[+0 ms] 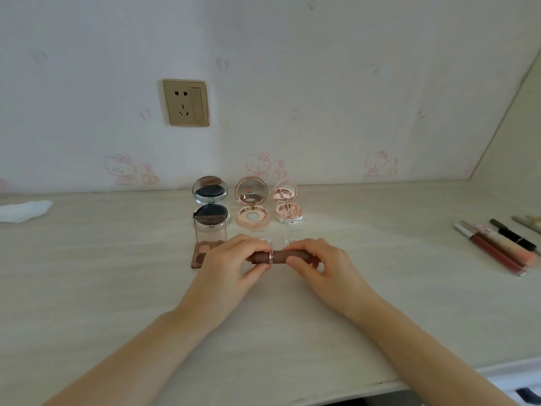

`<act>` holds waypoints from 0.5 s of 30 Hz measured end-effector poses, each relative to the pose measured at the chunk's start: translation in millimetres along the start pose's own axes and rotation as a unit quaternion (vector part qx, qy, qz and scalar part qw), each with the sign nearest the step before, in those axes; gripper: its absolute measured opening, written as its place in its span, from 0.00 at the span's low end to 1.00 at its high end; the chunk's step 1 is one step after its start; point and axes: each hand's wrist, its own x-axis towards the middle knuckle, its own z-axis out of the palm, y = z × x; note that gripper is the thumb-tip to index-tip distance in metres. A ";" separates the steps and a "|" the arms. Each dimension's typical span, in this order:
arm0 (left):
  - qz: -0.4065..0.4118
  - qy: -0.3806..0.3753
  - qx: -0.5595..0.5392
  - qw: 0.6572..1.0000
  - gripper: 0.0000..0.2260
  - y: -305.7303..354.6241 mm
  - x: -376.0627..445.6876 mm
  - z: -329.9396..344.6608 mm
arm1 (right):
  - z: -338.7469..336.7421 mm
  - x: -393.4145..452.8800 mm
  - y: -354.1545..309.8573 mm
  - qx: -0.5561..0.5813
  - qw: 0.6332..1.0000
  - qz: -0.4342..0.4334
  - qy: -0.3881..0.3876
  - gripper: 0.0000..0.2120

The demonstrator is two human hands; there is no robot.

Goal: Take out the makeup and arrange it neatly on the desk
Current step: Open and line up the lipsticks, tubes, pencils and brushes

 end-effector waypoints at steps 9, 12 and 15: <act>-0.063 -0.057 -0.057 0.995 0.11 -5.2 -0.4 -6.6 | 0.6 -1.4 5.3 -0.019 0.998 -0.055 0.015 0.09; 0.014 -0.101 0.053 0.993 0.11 2.5 -5.8 -4.4 | 2.3 -4.0 2.2 -0.006 0.998 -0.061 0.013 0.10; 0.032 -0.125 0.108 0.986 0.15 12.1 -7.9 0.6 | 3.4 -6.2 -2.7 0.024 0.997 -0.058 0.034 0.12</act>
